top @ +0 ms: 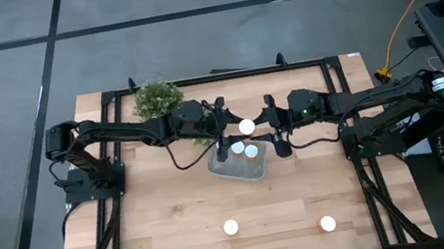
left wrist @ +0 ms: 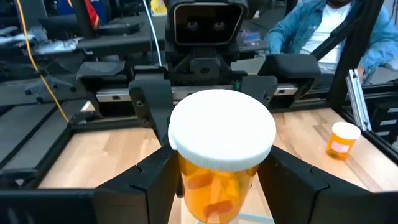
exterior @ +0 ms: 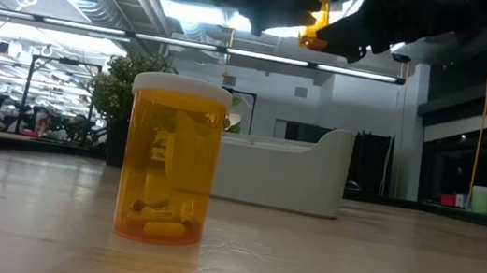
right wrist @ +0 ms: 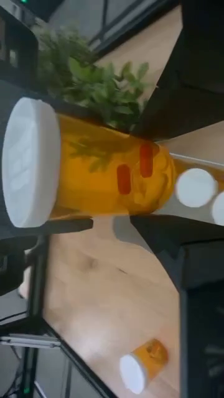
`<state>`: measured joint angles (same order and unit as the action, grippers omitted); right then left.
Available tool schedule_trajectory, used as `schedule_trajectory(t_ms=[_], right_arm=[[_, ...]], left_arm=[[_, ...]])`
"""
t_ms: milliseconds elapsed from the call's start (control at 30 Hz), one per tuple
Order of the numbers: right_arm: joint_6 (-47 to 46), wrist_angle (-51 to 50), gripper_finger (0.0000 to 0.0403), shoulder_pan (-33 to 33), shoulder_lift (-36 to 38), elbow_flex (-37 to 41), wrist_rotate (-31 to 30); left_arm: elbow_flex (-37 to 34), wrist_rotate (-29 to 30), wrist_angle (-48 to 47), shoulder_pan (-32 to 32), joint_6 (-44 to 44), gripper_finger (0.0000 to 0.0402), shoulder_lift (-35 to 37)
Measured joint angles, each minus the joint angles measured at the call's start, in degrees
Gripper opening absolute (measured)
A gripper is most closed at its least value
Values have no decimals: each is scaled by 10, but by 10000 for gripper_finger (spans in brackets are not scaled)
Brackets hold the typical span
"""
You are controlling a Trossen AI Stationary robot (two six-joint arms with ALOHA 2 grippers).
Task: Pick and place pill bottles into a basket
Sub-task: Put the orange pill bottle into the grey bin
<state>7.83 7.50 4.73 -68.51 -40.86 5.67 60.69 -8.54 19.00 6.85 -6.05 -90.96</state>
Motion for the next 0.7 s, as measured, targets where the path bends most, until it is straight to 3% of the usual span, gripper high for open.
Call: schedule_trajectory(t_ms=[700], right_arm=[[4, 17, 191, 0, 5, 0, 0]], left_arm=[[0, 0, -39, 0, -7, 200, 26]])
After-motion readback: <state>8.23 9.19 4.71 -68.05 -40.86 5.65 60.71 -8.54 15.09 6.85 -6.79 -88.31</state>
